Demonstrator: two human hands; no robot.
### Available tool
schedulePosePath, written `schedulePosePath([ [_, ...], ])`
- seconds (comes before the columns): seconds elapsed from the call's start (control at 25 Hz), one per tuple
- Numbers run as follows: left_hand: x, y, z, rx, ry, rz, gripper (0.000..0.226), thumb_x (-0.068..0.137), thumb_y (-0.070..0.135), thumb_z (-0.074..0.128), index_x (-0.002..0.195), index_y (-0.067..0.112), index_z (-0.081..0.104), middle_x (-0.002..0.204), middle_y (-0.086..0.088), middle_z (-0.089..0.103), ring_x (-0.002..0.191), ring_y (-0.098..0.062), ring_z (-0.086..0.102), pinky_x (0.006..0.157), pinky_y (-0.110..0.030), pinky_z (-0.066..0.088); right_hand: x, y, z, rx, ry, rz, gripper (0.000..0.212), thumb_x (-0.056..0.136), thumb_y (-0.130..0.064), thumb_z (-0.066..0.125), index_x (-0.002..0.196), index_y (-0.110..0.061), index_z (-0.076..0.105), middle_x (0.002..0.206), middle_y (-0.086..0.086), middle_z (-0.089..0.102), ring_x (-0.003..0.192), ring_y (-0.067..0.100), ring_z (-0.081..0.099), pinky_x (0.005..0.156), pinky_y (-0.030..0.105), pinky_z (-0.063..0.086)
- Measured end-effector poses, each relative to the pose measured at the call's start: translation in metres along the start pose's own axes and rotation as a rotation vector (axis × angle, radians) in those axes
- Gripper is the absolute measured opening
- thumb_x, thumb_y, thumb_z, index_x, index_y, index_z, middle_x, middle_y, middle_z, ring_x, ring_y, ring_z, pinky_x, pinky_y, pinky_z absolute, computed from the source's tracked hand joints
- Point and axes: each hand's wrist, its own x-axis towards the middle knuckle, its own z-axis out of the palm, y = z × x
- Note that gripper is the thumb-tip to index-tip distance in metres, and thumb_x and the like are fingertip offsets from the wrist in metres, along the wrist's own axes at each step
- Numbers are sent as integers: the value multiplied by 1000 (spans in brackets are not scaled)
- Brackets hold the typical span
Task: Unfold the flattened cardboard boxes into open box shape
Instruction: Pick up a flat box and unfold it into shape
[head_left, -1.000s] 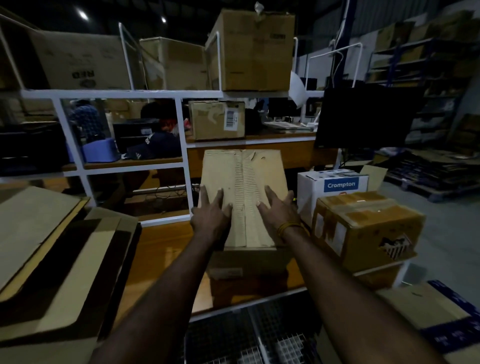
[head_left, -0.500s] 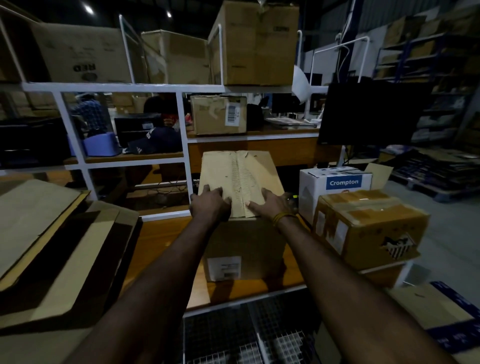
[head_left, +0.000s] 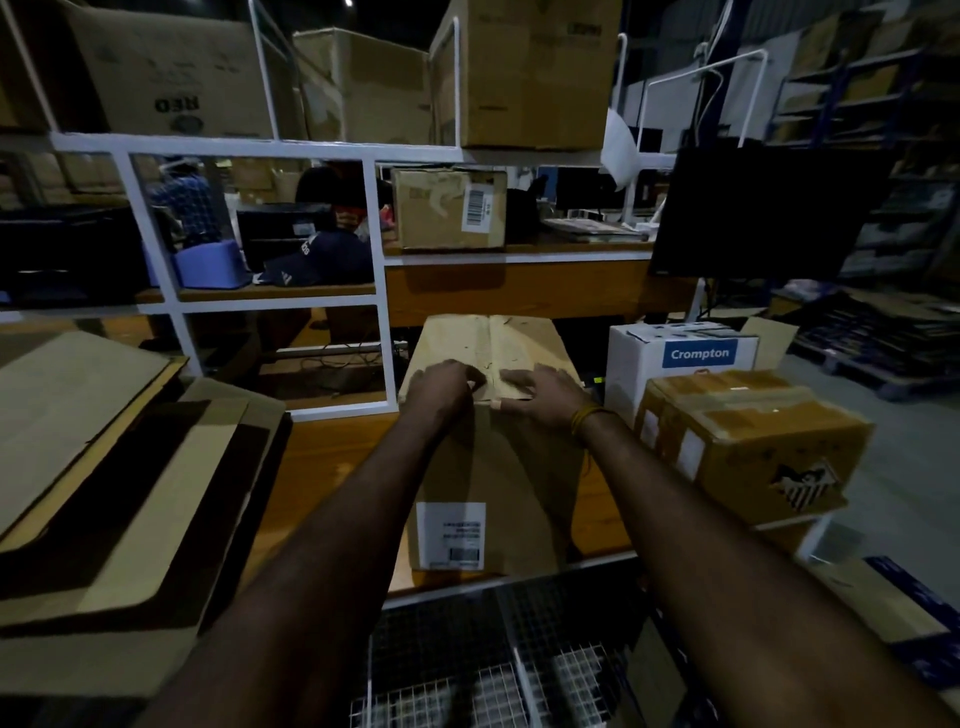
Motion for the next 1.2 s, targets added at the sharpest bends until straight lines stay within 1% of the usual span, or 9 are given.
schedulePosePath([
  [0.2,6,12,2,0,-61,17,36,97,18,53,130,31,61,137,-4,57,124,-28,52,112,-61,25,-6,12,-11,130,30,-119,54,85,-40,73,136,-29,58,142,6,53,132,27,44,107,46,40],
  [0.44,9,21,0,-112,-58,-43,33,98,24,54,130,28,60,136,-4,58,127,-28,50,113,-66,14,-17,16,-11,220,180,-170,42,91,-26,68,132,-20,62,138,7,57,129,23,48,105,35,40],
  [0.56,9,24,2,-215,7,-15,37,96,23,57,133,26,57,132,-4,62,123,-27,55,112,-59,28,-26,17,-1,221,323,-182,39,97,-24,59,136,-21,57,134,9,57,125,25,52,101,34,44],
  [0.68,7,28,3,-365,120,75,47,95,15,58,140,26,51,132,-5,63,101,-22,65,87,-44,55,-36,14,2,87,549,-225,46,97,-13,56,142,-20,49,131,14,59,117,30,58,91,39,52],
  [0.84,15,40,2,-412,35,218,69,97,9,50,155,33,21,139,-12,56,109,-27,62,85,-47,56,-45,16,-2,58,772,-267,66,87,-2,64,139,-30,35,137,13,52,94,31,67,68,33,58],
  [0.92,19,47,2,-404,-22,267,79,97,6,48,157,38,8,142,-16,52,111,-28,61,86,-47,56,-47,23,-2,-10,775,-231,71,80,4,69,135,-28,38,146,12,43,97,33,65,65,32,57],
  [1.04,19,56,7,-391,-68,304,84,97,3,45,153,50,3,154,-10,39,122,-28,56,90,-46,54,-47,39,6,-254,711,-55,74,81,-2,70,143,-28,38,159,13,25,118,39,56,70,41,59],
  [1.08,19,58,10,-339,-77,331,84,97,4,45,152,53,3,160,-5,31,129,-28,51,92,-47,53,-45,43,9,-325,726,5,76,85,-8,68,149,-27,31,162,15,17,129,41,47,81,46,58],
  [1.2,22,62,21,-172,-109,348,77,99,8,42,152,52,7,163,2,22,137,-27,42,95,-54,49,-41,50,9,-486,748,114,72,95,-26,49,157,-14,14,163,20,-8,151,38,-2,119,60,13],
])
